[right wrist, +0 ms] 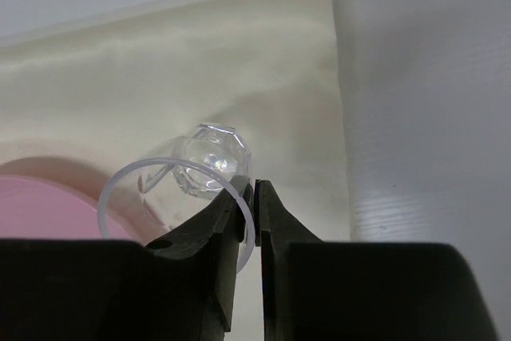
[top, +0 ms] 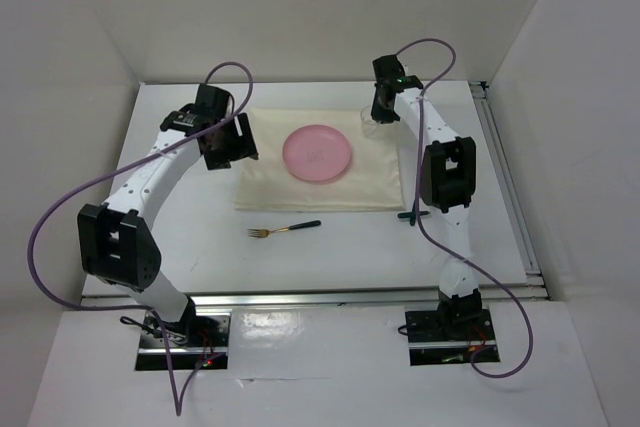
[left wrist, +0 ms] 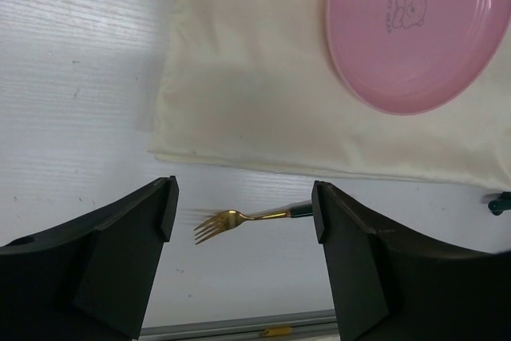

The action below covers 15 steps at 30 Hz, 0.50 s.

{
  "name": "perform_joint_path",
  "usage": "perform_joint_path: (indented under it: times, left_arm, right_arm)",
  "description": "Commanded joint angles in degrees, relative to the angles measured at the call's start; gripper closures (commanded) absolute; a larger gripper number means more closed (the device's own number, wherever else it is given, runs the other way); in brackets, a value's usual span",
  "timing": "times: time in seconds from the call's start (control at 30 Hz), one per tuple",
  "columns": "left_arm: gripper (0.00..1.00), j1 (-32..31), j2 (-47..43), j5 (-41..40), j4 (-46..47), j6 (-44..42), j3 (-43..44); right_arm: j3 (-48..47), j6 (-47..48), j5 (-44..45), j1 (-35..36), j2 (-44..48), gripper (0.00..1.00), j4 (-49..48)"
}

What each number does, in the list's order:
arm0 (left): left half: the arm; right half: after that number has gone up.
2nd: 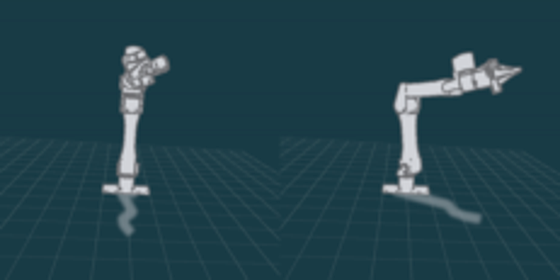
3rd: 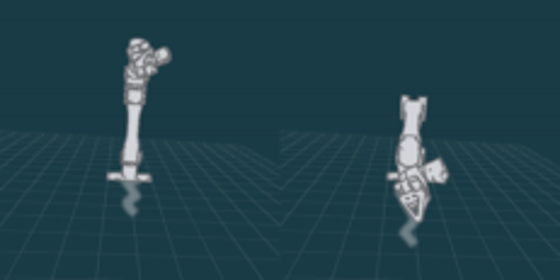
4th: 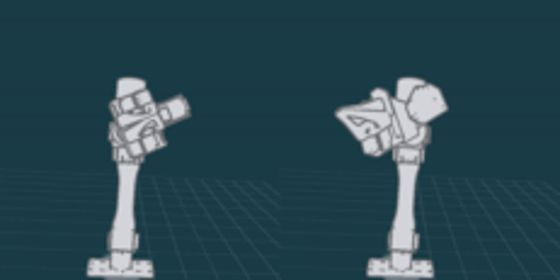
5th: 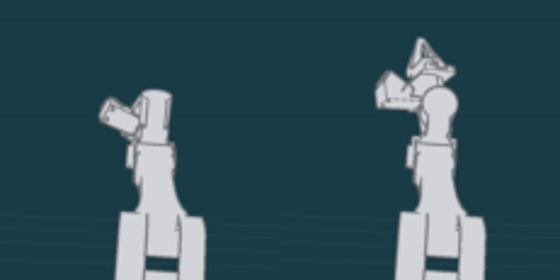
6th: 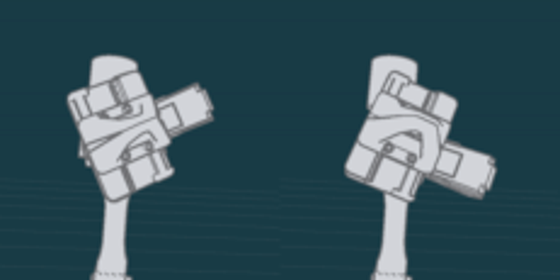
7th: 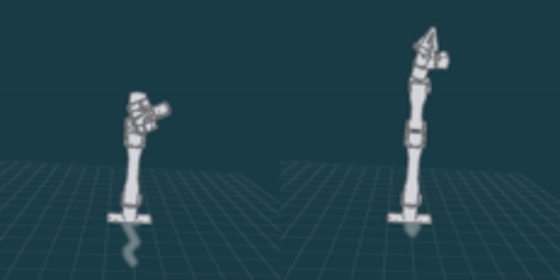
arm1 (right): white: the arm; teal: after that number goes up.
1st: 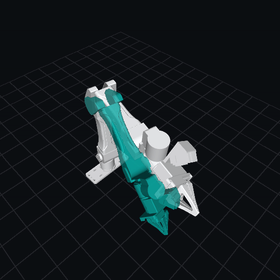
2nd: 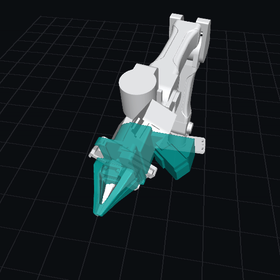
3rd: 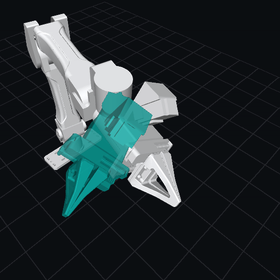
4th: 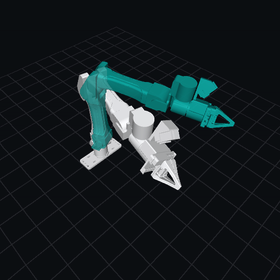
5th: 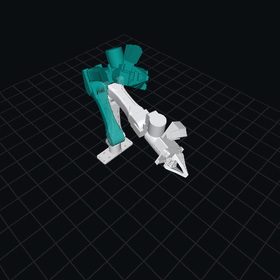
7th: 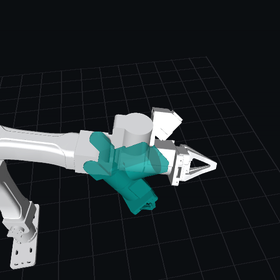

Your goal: Set the dinner table for one person

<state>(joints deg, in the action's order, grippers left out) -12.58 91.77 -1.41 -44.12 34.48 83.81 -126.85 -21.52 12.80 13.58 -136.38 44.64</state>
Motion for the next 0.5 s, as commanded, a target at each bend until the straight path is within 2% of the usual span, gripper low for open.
perform_joint_path:
  times: [0.0, 0.03, 0.1, 0.13, 0.17, 0.33, 0.37, 0.4, 0.43, 0.47]
  left_arm:
    - [0.15, -0.17, 0.08, -0.88, 0.61, -0.47, -0.75]
    - [0.15, -0.69, 0.08, -0.88, 0.61, -0.47, -0.75]
    - [0.15, -0.69, 0.08, -0.88, 0.61, -0.47, -1.28]
    - [0.15, -1.21, 0.08, -1.40, 0.61, -0.47, -1.28]
    - [0.15, -1.22, 0.08, -1.40, 0.61, -0.47, -1.28]
    - [0.15, -1.74, 0.08, -1.40, 0.09, -0.47, -0.14]
    - [0.15, -1.75, 0.08, -1.92, 0.09, -0.47, -0.14]
    - [0.15, -1.75, 0.08, -1.93, 0.09, -0.47, 0.38]
    - [0.14, -1.75, 0.08, -1.93, 0.09, -0.47, 0.39]
    - [0.14, -1.75, 0.08, -1.93, 0.09, -0.47, 0.39]
  right_arm:
    - [0.54, -0.63, -0.49, 0.13, -0.12, 0.80, -2.54]
    - [0.55, -0.63, -0.49, 0.13, -0.12, 0.68, -3.15]
    - [1.16, -0.63, -0.49, 0.13, 0.67, 0.56, -3.68]
    - [1.16, -0.63, -0.49, 0.13, 0.67, 0.54, -3.69]
    - [1.16, -0.63, -0.49, 0.13, 1.37, 0.48, -3.69]
    - [2.03, -1.24, -0.40, -1.01, 7.16, 0.46, -2.98]
    - [5.09, -1.25, -0.40, -1.02, 10.92, 0.42, -2.98]
    - [7.29, -1.85, 0.12, -1.71, 13.13, 0.31, -3.50]
    - [10.01, -2.73, 0.12, -1.72, 15.68, 0.25, -4.12]
    - [16.48, -2.74, 0.64, -3.02, 21.18, 0.20, -5.00]
